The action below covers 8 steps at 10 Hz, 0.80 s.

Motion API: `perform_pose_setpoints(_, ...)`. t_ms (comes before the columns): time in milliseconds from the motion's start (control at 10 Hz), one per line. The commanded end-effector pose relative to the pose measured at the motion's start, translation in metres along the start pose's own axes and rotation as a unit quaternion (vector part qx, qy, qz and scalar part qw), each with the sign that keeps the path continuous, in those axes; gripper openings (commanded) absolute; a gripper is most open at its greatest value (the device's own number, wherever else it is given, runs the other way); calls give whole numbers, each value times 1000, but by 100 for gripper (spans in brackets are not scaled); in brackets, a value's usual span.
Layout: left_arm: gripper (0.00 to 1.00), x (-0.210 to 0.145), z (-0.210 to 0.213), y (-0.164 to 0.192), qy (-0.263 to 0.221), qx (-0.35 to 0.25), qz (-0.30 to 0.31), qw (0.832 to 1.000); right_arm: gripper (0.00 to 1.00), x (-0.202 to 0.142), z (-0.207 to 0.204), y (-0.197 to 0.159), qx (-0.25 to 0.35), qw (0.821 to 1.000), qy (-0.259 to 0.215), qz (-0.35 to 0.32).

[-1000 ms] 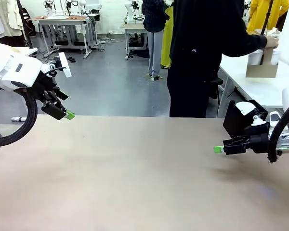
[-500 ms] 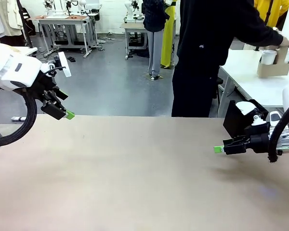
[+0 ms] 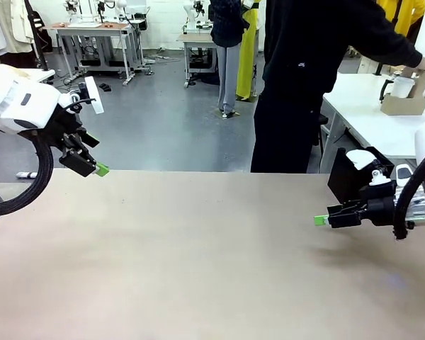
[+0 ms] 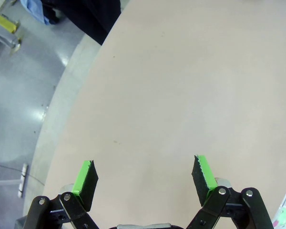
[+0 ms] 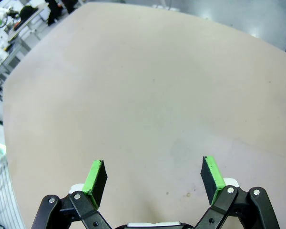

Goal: Pour a drink into a cup and package it in a carrier.
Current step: Insert the held 600 ml Paper Cup into the Cup Carrier.

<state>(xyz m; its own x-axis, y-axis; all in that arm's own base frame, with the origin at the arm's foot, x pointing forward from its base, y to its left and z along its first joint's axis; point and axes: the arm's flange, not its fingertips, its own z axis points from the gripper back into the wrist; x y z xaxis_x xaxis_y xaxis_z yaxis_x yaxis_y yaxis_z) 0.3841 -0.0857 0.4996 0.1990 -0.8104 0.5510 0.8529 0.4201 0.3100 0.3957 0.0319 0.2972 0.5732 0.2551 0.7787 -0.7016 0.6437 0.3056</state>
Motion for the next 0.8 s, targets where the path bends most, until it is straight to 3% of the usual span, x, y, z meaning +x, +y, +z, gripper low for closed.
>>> perform_pose_setpoints(0, 100, 0, 0, 0, 1, 0, 1, 1000, 100, 0, 2, -2, 4, 1000, -6, 9)
perform_pose_setpoints(700, 100, 0, 0, 0, 1, 0, 1, 1000, 100, 0, 2, -2, 4, 1000, -6, 9)
